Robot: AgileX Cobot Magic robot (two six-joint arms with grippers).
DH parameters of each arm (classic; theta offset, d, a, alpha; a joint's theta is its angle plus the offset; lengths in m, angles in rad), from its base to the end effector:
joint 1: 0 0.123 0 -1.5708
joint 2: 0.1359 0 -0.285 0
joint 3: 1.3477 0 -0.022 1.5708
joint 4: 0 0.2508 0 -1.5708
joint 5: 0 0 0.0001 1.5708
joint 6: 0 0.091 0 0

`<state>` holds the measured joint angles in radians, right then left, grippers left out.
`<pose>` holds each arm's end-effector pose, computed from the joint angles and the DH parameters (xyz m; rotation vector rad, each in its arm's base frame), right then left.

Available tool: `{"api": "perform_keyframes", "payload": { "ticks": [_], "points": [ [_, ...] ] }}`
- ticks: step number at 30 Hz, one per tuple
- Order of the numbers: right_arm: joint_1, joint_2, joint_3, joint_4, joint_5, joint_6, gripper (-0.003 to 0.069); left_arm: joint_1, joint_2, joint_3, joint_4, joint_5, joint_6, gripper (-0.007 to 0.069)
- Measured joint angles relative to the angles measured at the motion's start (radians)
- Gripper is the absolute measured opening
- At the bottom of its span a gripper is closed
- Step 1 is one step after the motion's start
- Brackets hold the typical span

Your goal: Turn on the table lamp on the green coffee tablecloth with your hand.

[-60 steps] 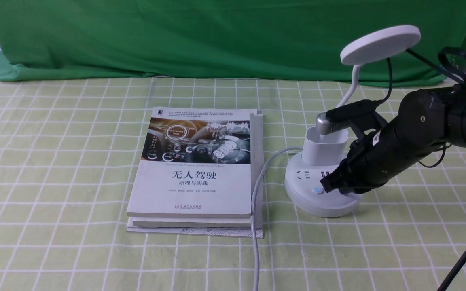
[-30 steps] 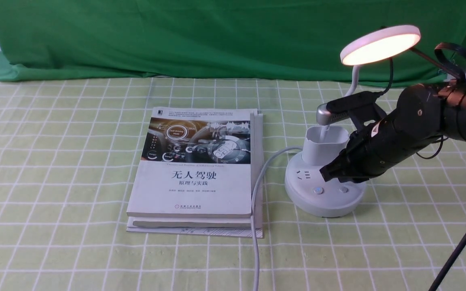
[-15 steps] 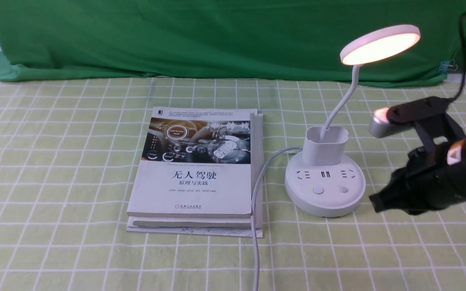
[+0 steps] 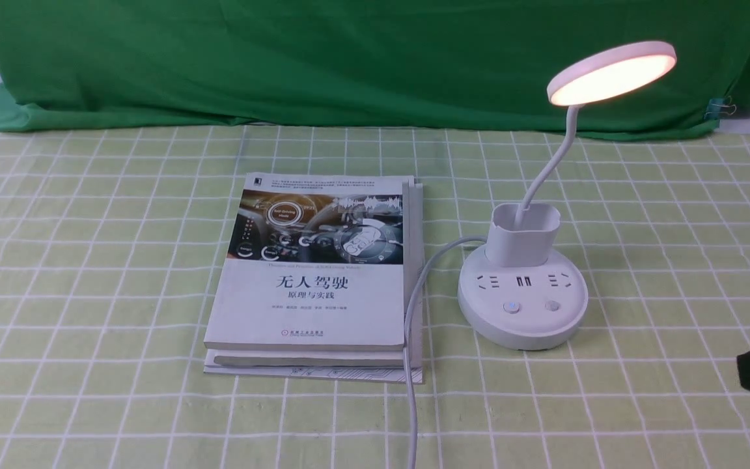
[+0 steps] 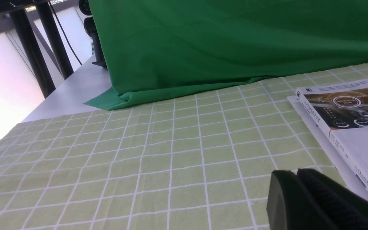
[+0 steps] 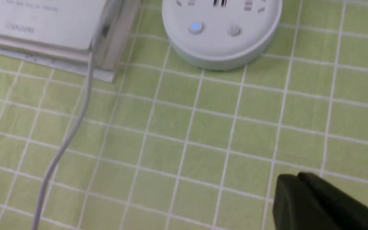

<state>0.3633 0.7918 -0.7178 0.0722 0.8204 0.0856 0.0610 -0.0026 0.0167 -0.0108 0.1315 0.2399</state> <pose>0.1314 0.0551 0.3107 -0.2983 2.3775 0.2989 0.0568 0.0033 0.1957 0.1383 1.6279 0.2217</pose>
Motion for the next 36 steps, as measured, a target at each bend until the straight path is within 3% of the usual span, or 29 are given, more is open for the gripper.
{"api": "perform_keyframes", "payload": {
  "ticks": [4,10,13,21,36],
  "points": [
    [-0.025,-0.111,0.09,-0.025,-0.197,-0.074,0.0026,0.0,0.0,0.0,0.0,0.0,0.0,0.0019],
    [-0.246,-0.397,0.418,-0.011,-0.594,-0.13,0.0026,0.0,0.0,0.0,0.0,0.0,0.0,0.0019],
    [-0.315,-0.558,0.579,-0.009,-0.658,-0.13,0.0026,0.0,0.0,0.0,0.0,0.0,0.0,0.0019],
    [-0.332,-0.784,0.725,-0.015,-0.566,-0.132,0.0026,0.0,0.0,0.0,0.0,-0.002,-0.001,0.0019],
    [-0.332,-0.79,0.725,-0.019,-0.547,-0.132,0.0036,0.0,0.0,0.0,0.0,0.0,-0.001,0.0019]
  ]
}}
